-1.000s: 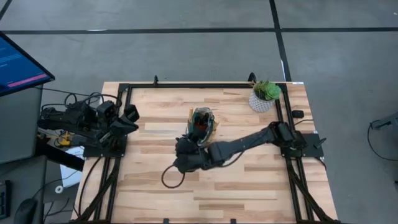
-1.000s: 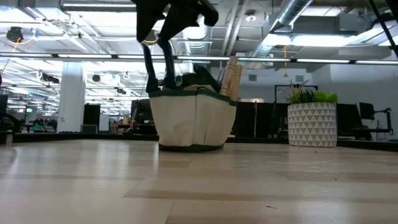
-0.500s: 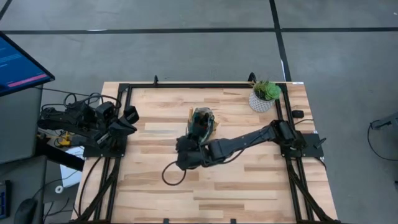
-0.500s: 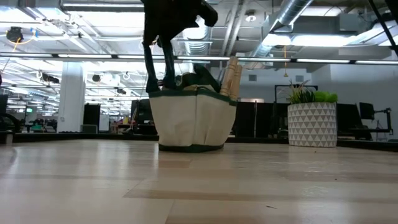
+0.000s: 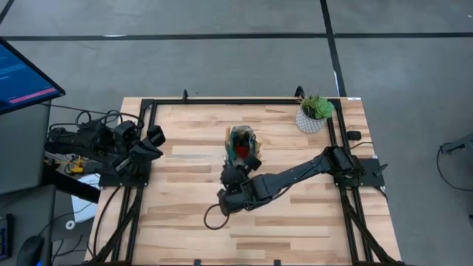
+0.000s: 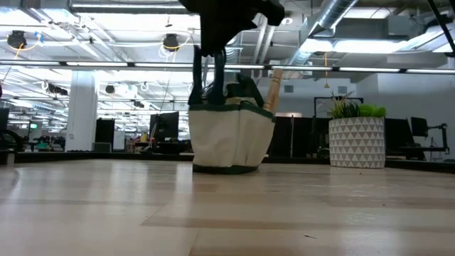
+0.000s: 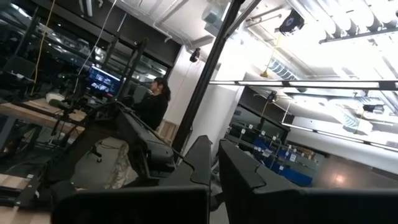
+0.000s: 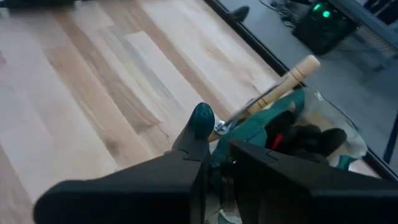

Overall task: Pick & Place Garden tools in Gardening bag
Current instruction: Put the green shear scissors into the gardening bag

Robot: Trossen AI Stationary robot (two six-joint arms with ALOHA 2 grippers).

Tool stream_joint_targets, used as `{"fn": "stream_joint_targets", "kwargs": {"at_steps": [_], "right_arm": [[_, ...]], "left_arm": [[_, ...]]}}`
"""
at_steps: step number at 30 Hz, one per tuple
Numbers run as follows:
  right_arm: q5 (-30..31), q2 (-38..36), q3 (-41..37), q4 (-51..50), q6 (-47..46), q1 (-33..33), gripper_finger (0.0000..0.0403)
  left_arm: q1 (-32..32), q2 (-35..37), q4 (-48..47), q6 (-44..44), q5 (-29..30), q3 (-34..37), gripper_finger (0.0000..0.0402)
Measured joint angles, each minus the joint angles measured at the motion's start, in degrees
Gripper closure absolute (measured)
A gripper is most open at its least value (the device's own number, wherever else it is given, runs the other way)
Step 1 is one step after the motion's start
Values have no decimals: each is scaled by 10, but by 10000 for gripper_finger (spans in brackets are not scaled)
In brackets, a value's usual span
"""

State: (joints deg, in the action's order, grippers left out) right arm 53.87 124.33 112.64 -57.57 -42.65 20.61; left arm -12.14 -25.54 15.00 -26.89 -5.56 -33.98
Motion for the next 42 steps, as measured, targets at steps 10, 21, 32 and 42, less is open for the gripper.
{"fn": "stream_joint_targets", "kwargs": {"at_steps": [10,21,32,42], "right_arm": [[31,5,-1,-22,-11,-19,368],[-20,3,-38,-13,-19,-30,371],[-22,2,27,-83,46,-35,400],[-84,2,39,-82,113,-85,401]], "left_arm": [[0,0,0,1,0,0,400],[0,0,0,1,0,0,400],[0,-1,0,1,0,0,400],[0,-1,0,1,-1,0,400]]}}
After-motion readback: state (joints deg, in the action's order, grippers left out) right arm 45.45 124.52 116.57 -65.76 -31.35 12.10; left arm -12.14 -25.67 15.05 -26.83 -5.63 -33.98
